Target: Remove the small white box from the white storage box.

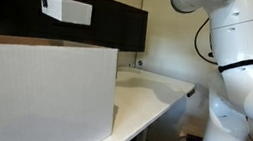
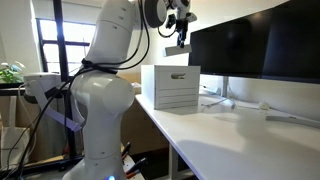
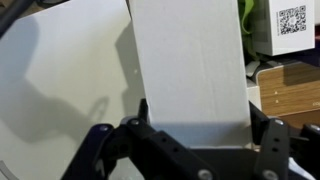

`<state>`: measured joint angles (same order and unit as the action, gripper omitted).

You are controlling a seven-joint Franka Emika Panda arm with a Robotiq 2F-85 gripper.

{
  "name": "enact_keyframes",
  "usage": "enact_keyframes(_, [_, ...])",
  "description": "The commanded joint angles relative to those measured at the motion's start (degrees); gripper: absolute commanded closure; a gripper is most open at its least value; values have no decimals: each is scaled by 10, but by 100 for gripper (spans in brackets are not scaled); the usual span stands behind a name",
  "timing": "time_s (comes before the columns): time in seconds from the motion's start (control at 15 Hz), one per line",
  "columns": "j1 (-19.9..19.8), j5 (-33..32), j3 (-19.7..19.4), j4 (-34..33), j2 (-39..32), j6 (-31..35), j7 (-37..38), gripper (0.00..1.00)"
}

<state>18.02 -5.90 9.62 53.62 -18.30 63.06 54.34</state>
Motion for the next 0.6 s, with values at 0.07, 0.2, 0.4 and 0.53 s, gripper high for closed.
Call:
enact_keyframes(0.07, [-21,6,-10,1,8,-12,-32,38])
enact_keyframes(0.2, [-31,9,-15,7,12,-8,-41,38])
enact_keyframes(0.4, [-41,11,-22,14,16,-6,-49,38])
enact_keyframes(0.53, [-48,12,-26,18,19,-3,-55,38])
